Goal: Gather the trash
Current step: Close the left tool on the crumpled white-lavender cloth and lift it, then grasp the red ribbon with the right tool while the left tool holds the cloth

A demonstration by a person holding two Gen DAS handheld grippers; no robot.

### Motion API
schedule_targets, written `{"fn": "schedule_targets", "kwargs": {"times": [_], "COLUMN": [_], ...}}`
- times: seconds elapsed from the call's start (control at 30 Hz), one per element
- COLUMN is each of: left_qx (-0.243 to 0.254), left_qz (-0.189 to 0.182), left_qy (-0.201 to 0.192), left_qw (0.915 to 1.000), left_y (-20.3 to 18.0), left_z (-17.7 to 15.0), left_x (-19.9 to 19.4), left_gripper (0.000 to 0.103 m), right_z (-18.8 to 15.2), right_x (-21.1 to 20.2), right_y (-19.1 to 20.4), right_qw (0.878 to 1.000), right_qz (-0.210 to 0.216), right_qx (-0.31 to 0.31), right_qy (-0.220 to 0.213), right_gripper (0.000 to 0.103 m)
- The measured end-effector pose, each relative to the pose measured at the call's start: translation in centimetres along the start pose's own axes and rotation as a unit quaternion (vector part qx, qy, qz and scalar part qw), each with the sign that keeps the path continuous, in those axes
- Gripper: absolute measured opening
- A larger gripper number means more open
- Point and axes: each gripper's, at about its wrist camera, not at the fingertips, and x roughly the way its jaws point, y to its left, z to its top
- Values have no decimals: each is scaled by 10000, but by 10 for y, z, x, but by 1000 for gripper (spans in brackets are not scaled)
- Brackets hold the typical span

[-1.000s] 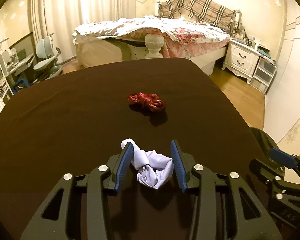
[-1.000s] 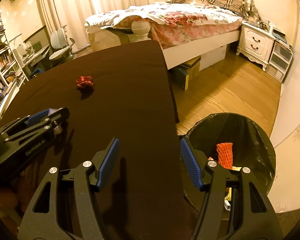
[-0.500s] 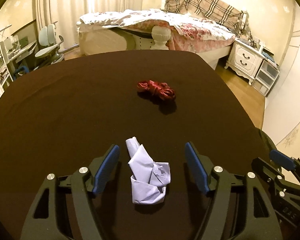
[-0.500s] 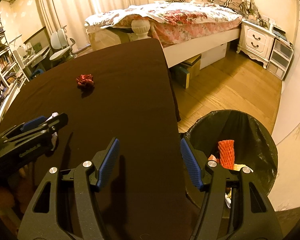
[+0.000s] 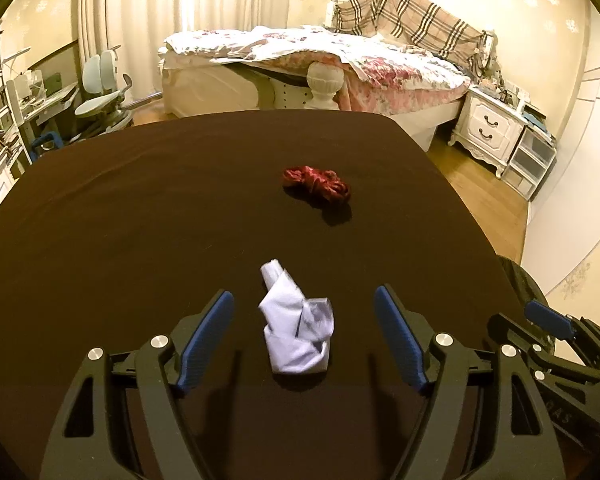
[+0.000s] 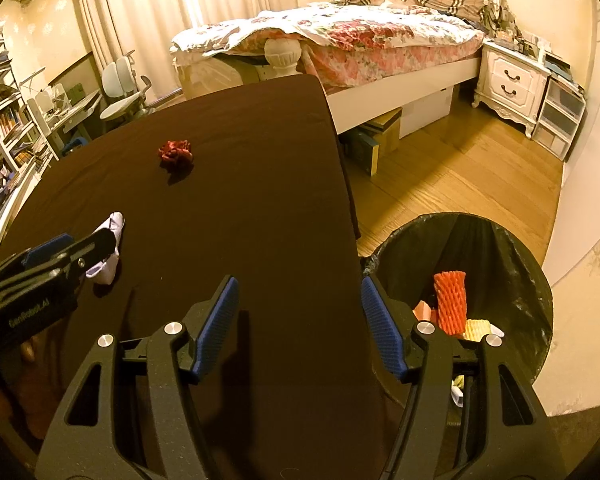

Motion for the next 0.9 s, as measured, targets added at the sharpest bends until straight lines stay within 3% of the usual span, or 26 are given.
{"fn": "schedule_targets", "kwargs": {"times": [0.3, 0.37, 0.53, 0.9], "left_qx": [37, 21, -26, -36], "left_qz": [24, 0, -62, 20], "left_qy": [142, 235, 264, 190], "left_qw": [9999, 9997, 9996, 9998], "left_y": [3, 4, 7, 18], "left_z": [-16, -18, -19, -15], "left_x": [3, 6, 8, 11], "left_gripper": [72, 58, 37, 36], "right_z": [-4, -4, -3, 8], "right_x": [-8, -10, -13, -5], "right_y": [3, 5, 8, 31], "right_qw": [10000, 10000, 10000, 9994], "right_qz": [10, 14, 21, 65], "right_qx": [-21, -41, -68, -327], "right_qy": [-25, -42, -58, -88], "right_gripper": [63, 63, 63, 63]}}
